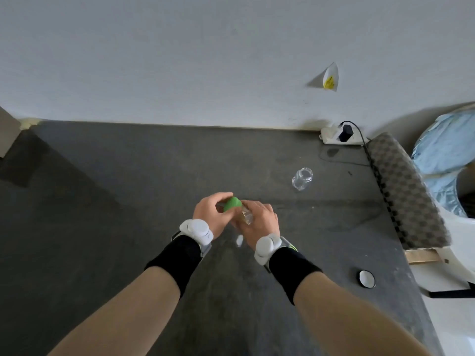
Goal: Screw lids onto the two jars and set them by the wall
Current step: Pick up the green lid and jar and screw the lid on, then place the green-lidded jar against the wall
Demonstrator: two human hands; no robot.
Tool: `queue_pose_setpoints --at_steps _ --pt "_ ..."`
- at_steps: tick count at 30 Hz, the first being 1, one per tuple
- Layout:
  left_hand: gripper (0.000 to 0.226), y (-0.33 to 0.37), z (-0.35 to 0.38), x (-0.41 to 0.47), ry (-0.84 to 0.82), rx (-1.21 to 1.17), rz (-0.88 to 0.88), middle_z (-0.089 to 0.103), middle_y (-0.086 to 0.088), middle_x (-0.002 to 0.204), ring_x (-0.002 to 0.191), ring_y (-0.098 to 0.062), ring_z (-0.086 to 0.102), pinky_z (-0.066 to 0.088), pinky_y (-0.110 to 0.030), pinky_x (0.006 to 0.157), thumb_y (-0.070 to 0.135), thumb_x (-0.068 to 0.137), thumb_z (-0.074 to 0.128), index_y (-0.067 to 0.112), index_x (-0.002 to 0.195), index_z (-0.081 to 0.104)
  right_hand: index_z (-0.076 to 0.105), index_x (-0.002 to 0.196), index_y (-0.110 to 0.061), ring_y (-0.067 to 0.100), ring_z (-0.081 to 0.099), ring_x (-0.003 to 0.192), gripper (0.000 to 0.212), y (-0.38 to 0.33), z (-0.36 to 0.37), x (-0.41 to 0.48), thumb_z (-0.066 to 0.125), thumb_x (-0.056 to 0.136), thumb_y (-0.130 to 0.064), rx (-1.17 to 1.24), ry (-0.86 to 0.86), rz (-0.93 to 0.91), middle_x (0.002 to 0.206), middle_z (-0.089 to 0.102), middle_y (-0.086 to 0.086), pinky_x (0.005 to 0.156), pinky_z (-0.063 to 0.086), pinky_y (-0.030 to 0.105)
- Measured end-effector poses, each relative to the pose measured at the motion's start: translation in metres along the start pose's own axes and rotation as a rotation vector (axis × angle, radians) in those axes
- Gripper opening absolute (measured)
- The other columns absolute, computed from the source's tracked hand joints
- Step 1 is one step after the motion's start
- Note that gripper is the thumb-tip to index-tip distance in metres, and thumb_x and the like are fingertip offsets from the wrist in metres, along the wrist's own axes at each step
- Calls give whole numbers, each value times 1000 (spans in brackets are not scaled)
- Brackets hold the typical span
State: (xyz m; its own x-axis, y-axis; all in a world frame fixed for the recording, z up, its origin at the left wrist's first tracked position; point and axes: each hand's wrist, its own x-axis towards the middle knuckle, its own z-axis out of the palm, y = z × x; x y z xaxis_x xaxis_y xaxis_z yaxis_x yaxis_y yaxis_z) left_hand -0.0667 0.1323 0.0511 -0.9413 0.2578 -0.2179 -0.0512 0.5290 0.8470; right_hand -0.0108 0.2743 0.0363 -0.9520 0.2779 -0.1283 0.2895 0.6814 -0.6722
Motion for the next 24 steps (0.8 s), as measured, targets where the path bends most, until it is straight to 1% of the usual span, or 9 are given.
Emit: queue_pose_setpoints --at_steps 4,7,10,12,14,17,18,21,24 --pt "50 20 26 26 73 -236 -131 74 4 118 107 -12 71 54 -30 100 31 86 81 17 132 66 70 113 -31 23 54 110 30 1 -15 27 68 87 -46 56 122 106 102 73 -12 90 38 33" --pt "34 39 47 60 122 -410 -238 78 0 112 106 -19 74 58 -47 102 38 94 70 15 118 72 65 116 -30 23 56 105 35 7 -30 70 72 84 -42 152 159 164 84 61 -19 86 46 35" --pt "38 59 62 105 104 -452 -242 79 -5 108 106 -25 75 57 -53 102 47 94 62 15 112 74 55 112 -30 17 54 100 37 9 -44 123 73 83 -44 237 193 184 85 58 -21 76 39 30" --pt "55 71 70 147 88 -480 -258 80 -6 107 107 -27 75 56 -54 103 63 81 58 18 107 74 53 111 -29 16 56 96 37 12 -56 166 72 83 -44 278 187 208 89 61 -17 71 40 29" --pt "56 83 77 192 50 -470 -253 79 -10 107 105 -32 75 56 -56 101 68 76 54 20 98 73 56 114 -27 13 59 87 36 22 -65 210 72 84 -39 298 169 244 102 66 -8 68 41 27" --pt "24 100 88 247 -35 -420 -236 75 -13 102 94 -34 72 57 -56 100 44 97 55 27 85 68 59 123 -22 8 55 81 38 41 -74 267 70 87 -27 245 113 247 122 58 1 75 40 24" --pt "23 102 94 265 -67 -414 -227 73 -12 98 93 -32 68 56 -52 99 34 103 54 29 84 67 59 126 -21 10 58 86 41 48 -74 284 68 87 -23 237 82 253 125 59 2 78 41 24" --pt "19 95 118 318 -138 -300 -177 72 -4 95 94 -28 67 52 -39 87 26 103 55 23 95 73 58 136 -17 23 66 112 48 69 -70 332 63 88 -15 249 -12 318 131 67 5 89 50 28" --pt "29 87 130 349 -136 -188 -143 76 -5 107 97 -25 72 55 -34 82 34 100 59 13 116 71 52 141 -14 27 66 119 50 79 -66 356 60 91 -15 266 -76 339 134 68 7 100 53 36"
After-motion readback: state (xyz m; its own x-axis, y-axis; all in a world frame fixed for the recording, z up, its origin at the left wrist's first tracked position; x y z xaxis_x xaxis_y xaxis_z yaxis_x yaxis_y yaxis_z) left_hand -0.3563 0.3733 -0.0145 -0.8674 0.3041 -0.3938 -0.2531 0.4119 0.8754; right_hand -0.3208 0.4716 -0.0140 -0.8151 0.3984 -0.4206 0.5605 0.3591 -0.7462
